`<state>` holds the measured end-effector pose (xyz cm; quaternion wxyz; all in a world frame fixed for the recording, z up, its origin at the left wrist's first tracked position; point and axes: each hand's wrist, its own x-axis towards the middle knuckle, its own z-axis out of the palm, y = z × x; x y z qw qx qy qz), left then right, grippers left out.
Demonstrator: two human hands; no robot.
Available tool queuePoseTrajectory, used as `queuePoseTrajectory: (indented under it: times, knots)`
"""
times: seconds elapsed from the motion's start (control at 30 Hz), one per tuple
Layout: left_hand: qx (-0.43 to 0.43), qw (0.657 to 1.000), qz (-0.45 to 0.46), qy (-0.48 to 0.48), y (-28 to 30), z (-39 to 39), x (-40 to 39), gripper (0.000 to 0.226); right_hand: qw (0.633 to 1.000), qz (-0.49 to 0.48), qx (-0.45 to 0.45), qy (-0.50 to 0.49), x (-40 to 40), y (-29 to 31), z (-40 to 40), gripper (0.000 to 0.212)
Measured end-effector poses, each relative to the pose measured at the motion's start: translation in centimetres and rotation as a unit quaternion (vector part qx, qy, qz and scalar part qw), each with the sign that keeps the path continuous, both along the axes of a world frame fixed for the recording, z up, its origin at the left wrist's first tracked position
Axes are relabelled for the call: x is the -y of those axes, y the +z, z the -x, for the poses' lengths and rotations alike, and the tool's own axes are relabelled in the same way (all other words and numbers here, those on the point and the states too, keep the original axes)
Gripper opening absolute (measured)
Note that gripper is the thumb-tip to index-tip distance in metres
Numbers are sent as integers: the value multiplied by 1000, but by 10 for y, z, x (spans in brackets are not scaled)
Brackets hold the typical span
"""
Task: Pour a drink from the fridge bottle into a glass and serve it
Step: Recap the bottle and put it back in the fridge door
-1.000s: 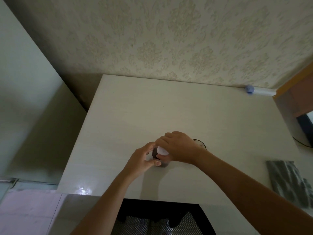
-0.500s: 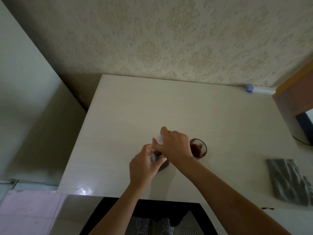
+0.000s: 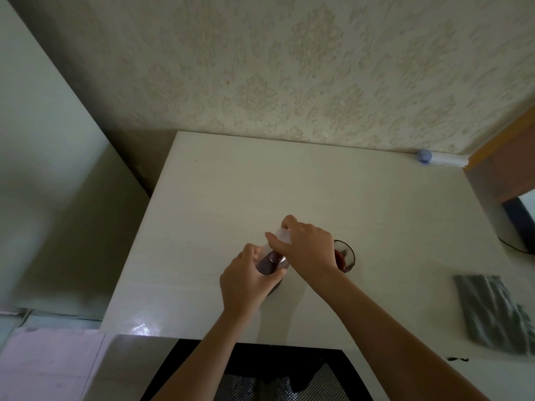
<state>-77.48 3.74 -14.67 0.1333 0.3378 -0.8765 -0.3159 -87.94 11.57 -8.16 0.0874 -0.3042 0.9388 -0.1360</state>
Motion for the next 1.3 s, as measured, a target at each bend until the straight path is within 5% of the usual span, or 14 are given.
queuePoseTrajectory:
  times: [0.33,0.63,1.03,1.3]
  knots:
    - [-58,996,-61,-13,29,-26,35,58,988,114,-90,46,-36,28,-20,28]
    - [-125,990,-56,36,83,-83,32,59,984,105,-102,102,-62,52,-55,23]
    - [-165,951,-17,263,127,-237,-45,62,931,103,-123,328,-80,80,-129,27]
    - [-162,887,26,432,140,-381,-106,65,860,103,-75,494,-58,92,-238,31]
